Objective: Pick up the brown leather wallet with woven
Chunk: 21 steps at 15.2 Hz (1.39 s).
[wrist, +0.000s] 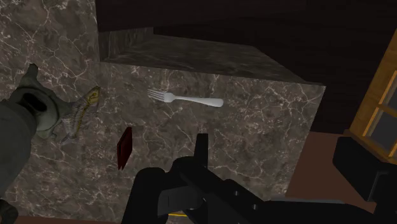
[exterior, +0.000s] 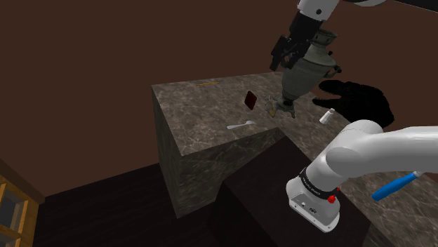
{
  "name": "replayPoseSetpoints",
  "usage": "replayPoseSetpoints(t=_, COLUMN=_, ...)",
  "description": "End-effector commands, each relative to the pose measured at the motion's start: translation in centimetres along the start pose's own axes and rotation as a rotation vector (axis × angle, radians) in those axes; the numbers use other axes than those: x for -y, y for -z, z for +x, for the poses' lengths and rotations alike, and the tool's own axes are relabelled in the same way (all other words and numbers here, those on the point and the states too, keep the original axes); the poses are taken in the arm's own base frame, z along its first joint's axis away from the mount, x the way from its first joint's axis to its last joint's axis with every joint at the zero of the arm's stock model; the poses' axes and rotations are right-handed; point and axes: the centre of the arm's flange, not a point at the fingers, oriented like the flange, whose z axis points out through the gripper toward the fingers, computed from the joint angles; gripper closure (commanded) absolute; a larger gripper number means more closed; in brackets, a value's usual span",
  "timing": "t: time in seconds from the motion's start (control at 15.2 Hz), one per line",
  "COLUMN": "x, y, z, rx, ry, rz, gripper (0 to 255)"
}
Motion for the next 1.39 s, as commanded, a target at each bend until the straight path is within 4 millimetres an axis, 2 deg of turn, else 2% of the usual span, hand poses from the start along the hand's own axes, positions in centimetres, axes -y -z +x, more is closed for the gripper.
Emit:
replayPoseSetpoints(t=0.0, x=0.0, y=0.0, z=0.0, rx=0.0, ry=0.0, rz=0.0, gripper=0)
replayPoseSetpoints(t=1.32, x=-14.4, y=-18.6, z=11.3, rx=0.02, ry=0.021, rz=-0.047, gripper=0)
